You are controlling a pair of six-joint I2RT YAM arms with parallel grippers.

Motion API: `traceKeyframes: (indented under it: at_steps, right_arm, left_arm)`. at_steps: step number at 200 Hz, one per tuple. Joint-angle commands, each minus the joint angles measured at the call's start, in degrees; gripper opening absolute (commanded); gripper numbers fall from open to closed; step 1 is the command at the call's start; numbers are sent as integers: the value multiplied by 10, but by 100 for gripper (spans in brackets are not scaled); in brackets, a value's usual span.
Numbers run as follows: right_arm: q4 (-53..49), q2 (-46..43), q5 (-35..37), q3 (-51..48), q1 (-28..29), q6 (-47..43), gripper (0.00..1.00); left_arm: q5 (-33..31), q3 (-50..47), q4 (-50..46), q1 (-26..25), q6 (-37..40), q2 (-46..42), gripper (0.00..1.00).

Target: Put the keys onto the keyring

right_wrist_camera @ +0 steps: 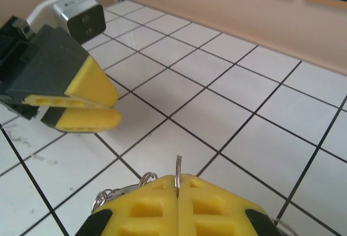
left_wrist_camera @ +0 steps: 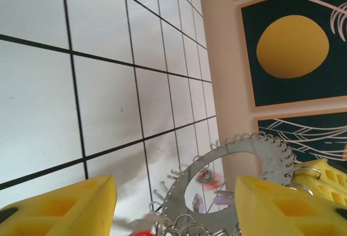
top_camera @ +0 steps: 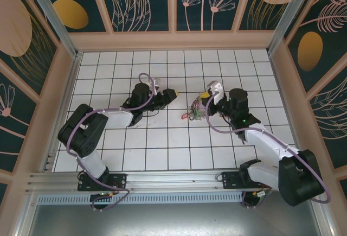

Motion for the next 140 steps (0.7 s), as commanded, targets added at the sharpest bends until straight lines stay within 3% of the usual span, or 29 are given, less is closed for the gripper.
traceKeyframes:
  at_steps: [1, 55, 112, 140]
  right_arm:
    - [-14, 1, -15, 37, -2, -45, 0]
    - [-79, -20, 5, 43, 49, -170, 0]
    - [-93, -35, 57, 24, 97, -249, 0]
    - [-90, -39, 53, 16, 110, -244, 0]
  left_arm:
    - [-39, -12, 0, -1, 21, -29, 62]
    - [-134, -33, -31, -1, 120, -130, 61]
    - [-63, -22, 15, -1, 234, -158, 57]
    - [-3, -20, 50, -1, 271, -148, 55]
